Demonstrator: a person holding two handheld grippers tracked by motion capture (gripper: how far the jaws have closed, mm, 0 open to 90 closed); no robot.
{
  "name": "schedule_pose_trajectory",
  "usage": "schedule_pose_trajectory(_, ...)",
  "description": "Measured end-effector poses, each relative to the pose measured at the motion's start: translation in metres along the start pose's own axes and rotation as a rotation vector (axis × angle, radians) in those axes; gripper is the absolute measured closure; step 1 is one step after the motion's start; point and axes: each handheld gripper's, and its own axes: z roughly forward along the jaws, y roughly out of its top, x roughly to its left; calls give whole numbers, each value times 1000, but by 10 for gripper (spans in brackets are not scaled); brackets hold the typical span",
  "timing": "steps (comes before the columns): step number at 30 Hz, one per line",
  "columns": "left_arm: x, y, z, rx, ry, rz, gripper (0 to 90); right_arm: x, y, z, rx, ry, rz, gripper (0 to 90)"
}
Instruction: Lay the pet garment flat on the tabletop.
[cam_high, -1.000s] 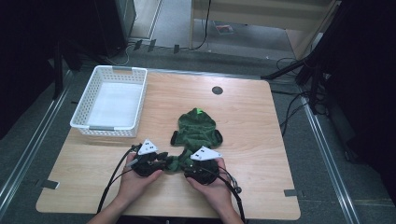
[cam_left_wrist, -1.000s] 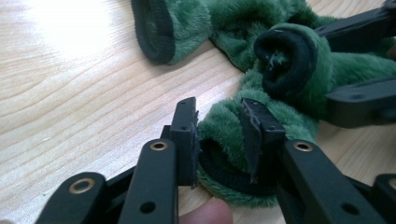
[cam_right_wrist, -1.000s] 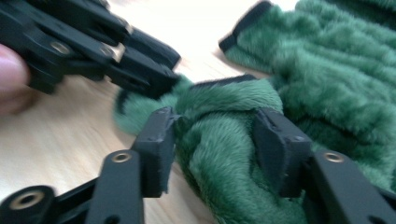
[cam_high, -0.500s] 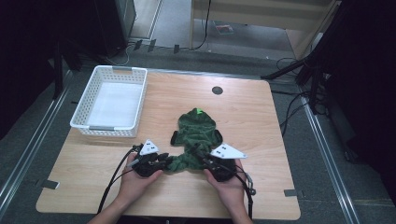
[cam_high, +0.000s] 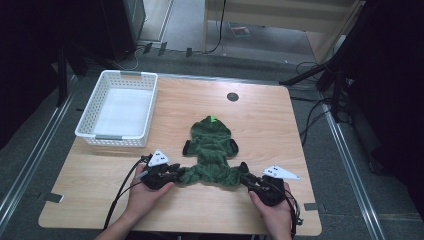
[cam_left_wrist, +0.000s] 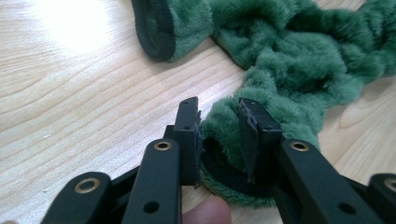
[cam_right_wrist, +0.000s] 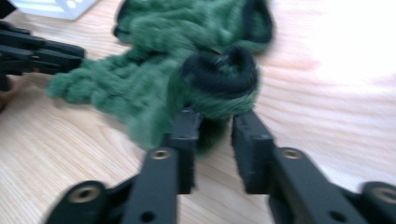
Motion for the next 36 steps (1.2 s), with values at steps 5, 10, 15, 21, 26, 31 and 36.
schedule_pose_trajectory(5, 9, 2, -8, -59, -55, -57, 631, -18, 7, -21, -62, -44, 9, 547)
schedule_pose_trajectory(10, 6, 7, -8, -93, -64, -69, 584, -16, 22, -34, -156, -55, 4, 538)
schedule_pose_trajectory(15, -10, 5, 2, -56, -63, -1, 578, 16, 26, 2, -90, 6, -105, 538)
schedule_pose_trajectory(21, -14, 3, 3, 1, -30, 58, 694, 24, 14, 40, 41, 4, -139, 635)
schedule_pose_trajectory(26, -14, 1, 4, 31, -3, 59, 860, 15, 8, 40, 71, 11, -118, 693)
schedule_pose_trajectory(31, -12, 2, 3, 45, -4, 56, 894, 11, 2, 37, 83, 14, -121, 735)
schedule_pose_trajectory(36, -12, 2, 4, 51, 15, 72, 899, 9, 0, 37, 81, 20, -119, 742)
